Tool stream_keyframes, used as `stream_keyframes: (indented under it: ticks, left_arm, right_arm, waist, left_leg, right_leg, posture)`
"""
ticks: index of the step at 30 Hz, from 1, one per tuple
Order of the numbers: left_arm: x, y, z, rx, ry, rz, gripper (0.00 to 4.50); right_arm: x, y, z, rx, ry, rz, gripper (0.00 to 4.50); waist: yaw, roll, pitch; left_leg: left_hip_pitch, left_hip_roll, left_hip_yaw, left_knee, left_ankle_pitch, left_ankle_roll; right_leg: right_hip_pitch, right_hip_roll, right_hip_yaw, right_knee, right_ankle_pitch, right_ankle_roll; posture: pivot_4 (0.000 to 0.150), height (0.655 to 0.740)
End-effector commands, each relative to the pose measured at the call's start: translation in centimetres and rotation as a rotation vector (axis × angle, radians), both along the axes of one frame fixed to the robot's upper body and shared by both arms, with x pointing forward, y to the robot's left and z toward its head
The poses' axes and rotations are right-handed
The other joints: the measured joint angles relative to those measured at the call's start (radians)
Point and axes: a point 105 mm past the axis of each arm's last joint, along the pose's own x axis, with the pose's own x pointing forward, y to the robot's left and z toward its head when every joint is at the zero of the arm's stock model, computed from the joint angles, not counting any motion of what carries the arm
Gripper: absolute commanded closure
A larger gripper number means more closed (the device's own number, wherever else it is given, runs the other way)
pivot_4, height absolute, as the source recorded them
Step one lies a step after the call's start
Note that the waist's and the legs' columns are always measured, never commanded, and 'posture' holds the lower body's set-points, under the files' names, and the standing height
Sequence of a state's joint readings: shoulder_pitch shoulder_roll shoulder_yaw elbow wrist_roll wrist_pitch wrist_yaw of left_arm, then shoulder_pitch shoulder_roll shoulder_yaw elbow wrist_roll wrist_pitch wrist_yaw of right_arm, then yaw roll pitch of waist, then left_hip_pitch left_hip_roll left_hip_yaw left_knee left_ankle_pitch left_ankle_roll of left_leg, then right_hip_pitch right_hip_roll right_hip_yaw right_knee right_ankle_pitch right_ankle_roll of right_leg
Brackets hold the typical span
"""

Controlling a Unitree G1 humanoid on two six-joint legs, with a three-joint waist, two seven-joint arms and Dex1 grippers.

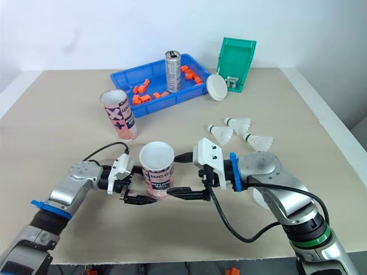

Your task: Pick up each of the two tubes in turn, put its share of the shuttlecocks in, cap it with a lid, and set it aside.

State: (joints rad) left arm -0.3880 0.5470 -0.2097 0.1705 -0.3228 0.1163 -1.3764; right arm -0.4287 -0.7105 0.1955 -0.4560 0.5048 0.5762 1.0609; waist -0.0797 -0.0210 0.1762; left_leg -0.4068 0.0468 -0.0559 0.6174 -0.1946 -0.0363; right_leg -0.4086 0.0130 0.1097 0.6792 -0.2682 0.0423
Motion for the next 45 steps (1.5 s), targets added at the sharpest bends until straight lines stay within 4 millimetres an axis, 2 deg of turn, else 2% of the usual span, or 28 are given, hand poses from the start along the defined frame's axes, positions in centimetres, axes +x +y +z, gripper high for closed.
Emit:
stream_keyframes:
  ticks: [1,6,13,22,31,32,34,37,42,43,45]
  left_arm:
    - [0.0,2.1,1.7,0.002,-0.071,0.077,0.07]
    - [-0.7,4.0,3.8,-0.025,-0.111,0.136,0.07]
    - [-1.5,4.5,6.4,-0.121,-0.170,0.197,0.07]
    - [-2.0,4.7,7.5,-0.160,-0.185,0.224,0.07]
    - [-2.0,5.2,8.2,-0.169,-0.195,0.239,0.07]
    - [-2.0,5.1,8.4,-0.178,-0.201,0.239,0.00]
    - [-1.9,4.8,9.2,-0.209,-0.211,0.237,0.00]
    - [-1.7,4.0,10.8,-0.284,-0.220,0.234,0.00]
    - [-1.2,2.6,12.2,-0.381,-0.202,0.222,0.00]
    - [-1.0,2.1,12.6,-0.395,-0.201,0.220,0.00]
    - [-0.4,0.5,13.6,-0.438,-0.203,0.202,0.00]
  right_arm:
    - [0.1,0.7,0.2,0.023,-0.028,0.032,0.00]
    - [1.0,1.3,-0.8,0.030,-0.033,0.024,0.00]
    - [2.1,1.7,-1.6,0.047,-0.033,0.008,0.00]
    - [1.9,2.6,-1.1,0.099,-0.018,0.040,0.00]
    - [2.7,3.5,-1.4,0.127,0.001,0.025,0.00]
    - [2.8,3.5,-1.4,0.129,0.003,0.021,0.56]
    - [2.9,3.5,-1.3,0.137,0.005,0.015,1.33]
    - [3.3,3.1,-0.6,0.160,0.002,-0.010,2.12]
    - [4.0,1.2,2.6,0.245,-0.039,-0.065,2.12]
    - [4.5,0.4,3.6,0.268,-0.057,-0.095,2.12]
    - [6.5,-3.0,6.6,0.339,-0.129,-0.241,2.12]
  waist:
    - [0.000,-0.003,0.003]
    - [0.003,-0.006,0.007]
    - [0.005,-0.007,0.008]
    - [0.005,-0.008,0.008]
    - [0.004,-0.008,0.008]
    - [0.004,-0.008,0.008]
    - [0.004,-0.008,0.008]
    - [0.005,-0.008,0.008]
    - [0.005,-0.008,0.008]
    - [0.005,-0.008,0.008]
    - [0.012,-0.007,0.010]
  left_leg:
    - [0.000,0.000,0.000,0.000,0.000,0.000]
    - [-0.001,0.000,0.000,0.000,0.000,0.000]
    - [-0.002,0.000,0.000,0.000,-0.002,-0.003]
    - [-0.002,0.000,0.000,0.000,-0.002,-0.004]
    - [-0.002,0.000,0.000,0.001,-0.003,-0.004]
    - [-0.002,0.000,0.000,0.001,-0.003,-0.004]
    - [-0.002,0.000,0.000,0.001,-0.003,-0.004]
    - [-0.002,0.000,0.000,0.001,-0.003,-0.004]
    - [-0.002,0.000,0.000,0.003,-0.003,-0.004]
    - [-0.002,0.000,0.000,0.003,-0.002,-0.004]
    - [-0.002,0.000,0.000,0.003,-0.002,-0.004]
  right_leg:
    - [0.000,0.000,0.000,0.000,0.000,0.000]
    - [-0.001,-0.001,-0.001,0.000,0.000,0.000]
    - [-0.001,-0.002,-0.001,-0.002,-0.002,0.001]
    - [-0.001,-0.001,-0.001,-0.001,-0.002,0.001]
    - [0.000,-0.001,-0.001,-0.001,-0.002,0.001]
    - [0.000,-0.001,-0.001,-0.001,-0.002,0.001]
    - [0.000,-0.001,-0.001,-0.001,-0.002,0.001]
    - [0.000,-0.001,-0.001,-0.001,-0.002,0.001]
    - [0.000,-0.002,-0.001,-0.001,-0.001,0.002]
    - [0.000,-0.002,-0.001,-0.001,-0.001,0.002]
    - [0.000,-0.001,-0.001,-0.001,-0.001,0.002]
  posture:
    - [0.150,0.7400]
    - [0.150,0.7400]
    - [0.150,0.7400]
    - [0.150,0.7400]
    - [0.150,0.7400]
    - [0.150,0.7400]
    - [0.150,0.7400]
    - [0.150,0.7400]
    - [0.150,0.7400]
    - [0.150,0.7400]
    - [0.150,0.7400]
